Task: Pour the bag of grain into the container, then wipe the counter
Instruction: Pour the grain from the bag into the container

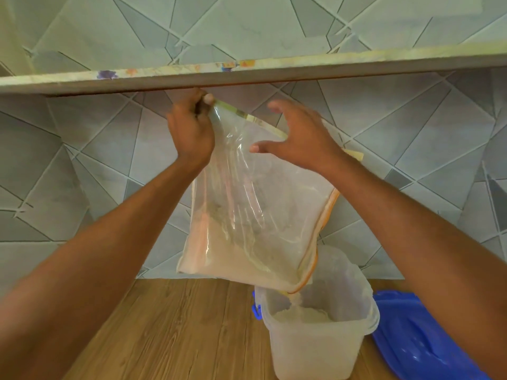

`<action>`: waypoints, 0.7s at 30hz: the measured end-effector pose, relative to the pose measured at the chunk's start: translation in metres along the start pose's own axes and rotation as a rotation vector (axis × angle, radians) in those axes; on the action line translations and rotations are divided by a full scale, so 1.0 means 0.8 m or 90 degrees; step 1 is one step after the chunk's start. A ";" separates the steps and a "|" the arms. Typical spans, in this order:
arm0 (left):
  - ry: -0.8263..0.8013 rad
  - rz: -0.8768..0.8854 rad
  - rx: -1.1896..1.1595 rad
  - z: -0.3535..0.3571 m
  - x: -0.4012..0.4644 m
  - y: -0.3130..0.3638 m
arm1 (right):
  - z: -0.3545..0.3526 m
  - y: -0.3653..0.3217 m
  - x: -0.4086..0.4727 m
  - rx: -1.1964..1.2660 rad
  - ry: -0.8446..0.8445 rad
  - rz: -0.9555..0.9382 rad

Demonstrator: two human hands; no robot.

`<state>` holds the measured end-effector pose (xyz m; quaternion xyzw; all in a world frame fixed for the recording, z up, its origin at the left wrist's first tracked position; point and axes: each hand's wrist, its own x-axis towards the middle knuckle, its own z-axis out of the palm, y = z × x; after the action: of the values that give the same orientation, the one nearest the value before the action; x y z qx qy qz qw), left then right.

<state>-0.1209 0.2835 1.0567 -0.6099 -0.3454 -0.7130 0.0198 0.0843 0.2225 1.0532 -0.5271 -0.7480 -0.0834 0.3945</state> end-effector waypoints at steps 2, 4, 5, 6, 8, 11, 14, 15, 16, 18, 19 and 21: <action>-0.009 0.013 -0.002 -0.001 -0.001 -0.001 | 0.002 -0.024 0.033 0.050 -0.094 0.000; -0.015 0.020 0.000 -0.004 -0.001 0.000 | 0.006 -0.041 0.057 0.039 -0.158 -0.007; -0.018 0.024 0.003 -0.005 -0.001 0.000 | 0.008 -0.048 0.065 0.029 -0.173 -0.012; -0.019 0.030 0.008 -0.007 -0.001 0.000 | 0.010 -0.051 0.072 0.029 -0.184 -0.014; -0.028 0.039 0.013 -0.011 -0.002 -0.002 | 0.017 -0.052 0.081 0.055 -0.181 -0.006; -0.053 0.038 0.024 -0.021 -0.002 -0.007 | 0.030 -0.050 0.088 0.118 -0.133 -0.017; -0.076 0.019 -0.017 -0.031 -0.001 -0.014 | 0.055 -0.050 0.087 0.150 -0.048 0.009; -0.080 0.007 -0.038 -0.035 -0.003 -0.018 | 0.066 -0.050 0.087 0.158 -0.018 0.022; -0.085 -0.009 -0.056 -0.041 -0.008 -0.023 | 0.078 -0.051 0.087 0.165 0.011 0.036; -0.105 -0.060 -0.092 -0.056 -0.030 -0.040 | 0.092 -0.054 0.086 0.172 0.059 0.053; -0.117 -0.098 -0.104 -0.065 -0.046 -0.051 | 0.095 -0.056 0.085 0.169 0.074 0.052; -0.140 -0.209 -0.103 -0.087 -0.091 -0.085 | 0.096 -0.062 0.081 0.163 0.086 0.032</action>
<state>-0.1926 0.2706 0.9591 -0.6190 -0.3815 -0.6615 -0.1833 -0.0050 0.2895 1.0595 -0.4844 -0.7109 -0.0125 0.5098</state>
